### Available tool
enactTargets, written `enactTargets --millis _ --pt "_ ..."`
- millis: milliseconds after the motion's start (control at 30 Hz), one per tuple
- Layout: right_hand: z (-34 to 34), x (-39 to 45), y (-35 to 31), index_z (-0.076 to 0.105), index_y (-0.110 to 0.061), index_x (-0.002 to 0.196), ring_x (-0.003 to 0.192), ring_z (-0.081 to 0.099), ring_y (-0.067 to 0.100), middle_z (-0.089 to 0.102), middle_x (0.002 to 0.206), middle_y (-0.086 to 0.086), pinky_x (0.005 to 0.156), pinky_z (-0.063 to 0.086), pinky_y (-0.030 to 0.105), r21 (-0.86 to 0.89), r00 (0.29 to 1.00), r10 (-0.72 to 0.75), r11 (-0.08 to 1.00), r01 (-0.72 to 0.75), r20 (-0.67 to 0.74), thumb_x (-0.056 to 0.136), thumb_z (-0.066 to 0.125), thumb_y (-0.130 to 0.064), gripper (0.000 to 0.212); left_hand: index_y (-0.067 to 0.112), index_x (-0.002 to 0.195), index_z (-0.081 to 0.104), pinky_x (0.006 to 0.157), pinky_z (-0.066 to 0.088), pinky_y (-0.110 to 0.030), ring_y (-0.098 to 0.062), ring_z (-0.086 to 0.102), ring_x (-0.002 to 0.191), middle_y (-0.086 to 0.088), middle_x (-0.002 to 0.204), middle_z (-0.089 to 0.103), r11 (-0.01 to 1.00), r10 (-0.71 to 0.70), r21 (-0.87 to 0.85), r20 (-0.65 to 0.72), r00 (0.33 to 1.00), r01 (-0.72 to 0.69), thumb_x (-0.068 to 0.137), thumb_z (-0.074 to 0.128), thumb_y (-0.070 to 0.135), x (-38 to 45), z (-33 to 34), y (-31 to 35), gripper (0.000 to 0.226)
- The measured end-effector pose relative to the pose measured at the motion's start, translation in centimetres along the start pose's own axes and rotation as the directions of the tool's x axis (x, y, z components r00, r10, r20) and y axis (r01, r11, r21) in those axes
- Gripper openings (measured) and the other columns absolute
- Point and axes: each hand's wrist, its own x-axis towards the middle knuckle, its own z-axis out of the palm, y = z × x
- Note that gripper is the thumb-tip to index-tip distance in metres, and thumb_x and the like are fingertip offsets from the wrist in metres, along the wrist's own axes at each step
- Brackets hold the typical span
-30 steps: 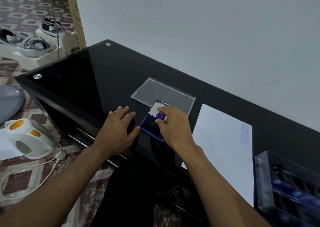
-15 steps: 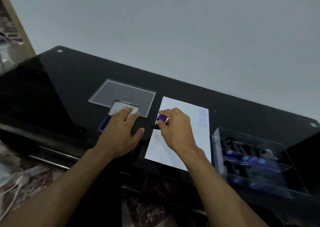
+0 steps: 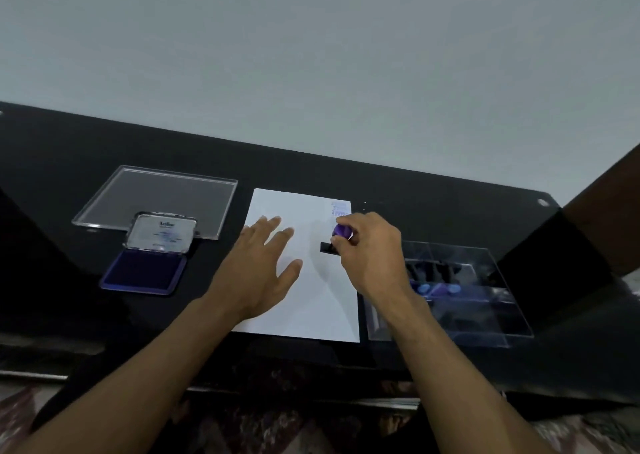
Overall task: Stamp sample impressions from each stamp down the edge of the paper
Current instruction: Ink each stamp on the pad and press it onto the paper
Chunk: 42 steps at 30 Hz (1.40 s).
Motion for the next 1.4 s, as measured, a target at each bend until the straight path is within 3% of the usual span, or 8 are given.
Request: enactTargets --millis 133,300,400,500,633,900,1400 --pt "-0.6 1.3 1.6 0.069 -0.022 0.117 0.086 0.053 0.006 0.06 0.105 -0.004 0.069 0.031 -0.001 0.0 0.999 0.032 0.999 -0.032 -0.014 0.092 0.068 -0.025 0.025 0.025 0.152 0.04 0.126 0.014 -0.045 -0.022 0.015 0.155 -0.001 0.165 0.026 1.0 0.021 -0.016 0.033 0.999 -0.02 0.093 0.036 0.062 1.4 0.9 0.6 0.07" --pt "-0.5 2.7 2.5 0.071 -0.021 0.114 0.083 0.052 0.003 0.061 0.104 -0.004 0.063 0.031 -0.007 -0.024 0.999 0.012 1.0 -0.013 -0.039 0.091 0.069 -0.025 0.023 0.027 0.153 0.039 0.126 0.009 -0.045 -0.022 0.01 0.155 0.001 0.166 0.022 0.999 0.035 -0.014 0.068 0.997 -0.034 0.092 0.032 0.063 3.3 1.9 0.5 0.071" --pt "0.0 3.5 2.9 0.07 -0.021 0.118 0.087 0.052 0.003 0.064 0.111 -0.004 0.07 0.03 -0.004 -0.047 1.0 0.009 0.999 -0.01 -0.019 0.091 0.069 -0.028 0.027 0.029 0.154 0.037 0.125 0.006 -0.043 -0.022 0.009 0.156 0.002 0.167 0.02 0.999 0.041 0.0 0.091 0.995 -0.041 0.092 0.031 0.064 4.6 2.6 0.1 0.072" --pt "0.2 3.8 3.0 0.068 -0.019 0.12 0.091 0.052 0.004 0.063 0.116 -0.001 0.084 0.04 0.01 -0.055 1.0 -0.001 0.998 0.001 0.0 0.092 0.068 -0.027 0.029 0.029 0.154 0.038 0.124 0.005 -0.043 -0.023 0.009 0.156 0.002 0.167 0.02 0.999 0.045 0.016 0.096 0.994 -0.046 0.092 0.031 0.065 5.5 3.1 -0.2 0.072" --pt "0.4 4.2 2.9 0.067 -0.017 0.123 0.094 0.057 0.008 0.062 0.118 0.0 0.09 0.047 0.019 -0.068 0.999 -0.004 0.998 0.006 0.032 0.093 0.067 -0.027 0.032 0.028 0.152 0.042 0.124 0.005 -0.045 -0.024 0.011 0.155 0.0 0.166 0.023 0.995 0.067 0.062 0.09 0.994 -0.073 0.093 0.032 0.064 6.1 3.8 -0.9 0.07" --pt "0.8 4.7 3.1 0.069 -0.014 0.121 0.096 0.062 0.015 0.062 0.117 0.003 0.092 0.051 0.024 -0.09 0.998 -0.031 0.995 0.036 0.055 0.093 0.067 -0.025 0.029 0.027 0.151 0.044 0.126 0.006 -0.046 -0.024 0.012 0.155 -0.001 0.165 0.025 0.993 0.065 0.086 0.106 0.992 -0.074 0.09 0.013 0.071 5.6 5.0 -1.7 0.082" --pt "1.7 5.0 3.4 0.07 -0.013 0.119 0.097 0.061 0.016 0.063 0.116 0.004 0.09 0.053 0.026 -0.102 0.996 -0.045 0.993 0.052 0.076 0.093 0.066 -0.024 0.029 0.028 0.153 0.041 0.126 0.007 -0.046 -0.023 0.01 0.155 0.0 0.166 0.023 0.991 0.058 0.113 0.113 0.992 -0.07 0.09 0.009 0.073 5.7 5.2 -1.9 0.083"
